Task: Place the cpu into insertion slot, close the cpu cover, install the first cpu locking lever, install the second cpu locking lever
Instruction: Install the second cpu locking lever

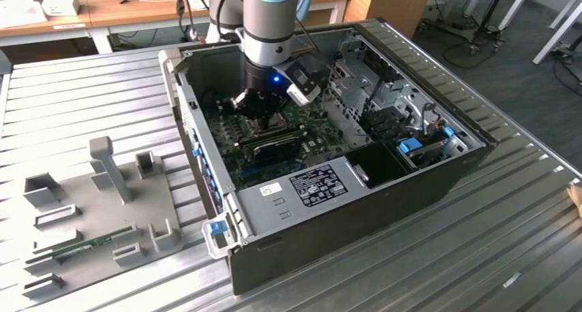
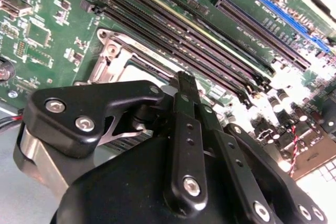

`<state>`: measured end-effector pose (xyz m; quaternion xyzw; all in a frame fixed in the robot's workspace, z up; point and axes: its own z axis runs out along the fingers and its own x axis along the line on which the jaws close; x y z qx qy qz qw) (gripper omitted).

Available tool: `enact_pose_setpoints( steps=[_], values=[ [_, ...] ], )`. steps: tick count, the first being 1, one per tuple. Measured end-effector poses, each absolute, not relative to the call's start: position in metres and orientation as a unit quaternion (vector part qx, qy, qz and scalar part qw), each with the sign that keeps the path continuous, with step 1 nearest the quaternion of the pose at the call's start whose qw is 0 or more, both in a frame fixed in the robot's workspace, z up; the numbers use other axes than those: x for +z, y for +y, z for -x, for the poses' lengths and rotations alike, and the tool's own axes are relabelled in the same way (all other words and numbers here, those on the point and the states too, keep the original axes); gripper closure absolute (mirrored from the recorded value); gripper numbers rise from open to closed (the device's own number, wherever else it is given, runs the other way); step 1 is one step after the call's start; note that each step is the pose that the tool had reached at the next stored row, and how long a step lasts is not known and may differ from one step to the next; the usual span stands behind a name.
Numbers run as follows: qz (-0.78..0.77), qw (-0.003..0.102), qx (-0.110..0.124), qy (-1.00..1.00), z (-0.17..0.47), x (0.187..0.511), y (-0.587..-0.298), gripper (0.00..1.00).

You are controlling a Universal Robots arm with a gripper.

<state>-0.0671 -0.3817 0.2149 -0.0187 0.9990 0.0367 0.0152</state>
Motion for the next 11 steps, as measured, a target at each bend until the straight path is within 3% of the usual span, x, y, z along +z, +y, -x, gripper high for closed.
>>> enact_pose_setpoints(
  steps=[11],
  values=[
    [0.019,0.016,0.037,0.999,0.0774,0.2078,-0.3817,0.9]
  ],
)
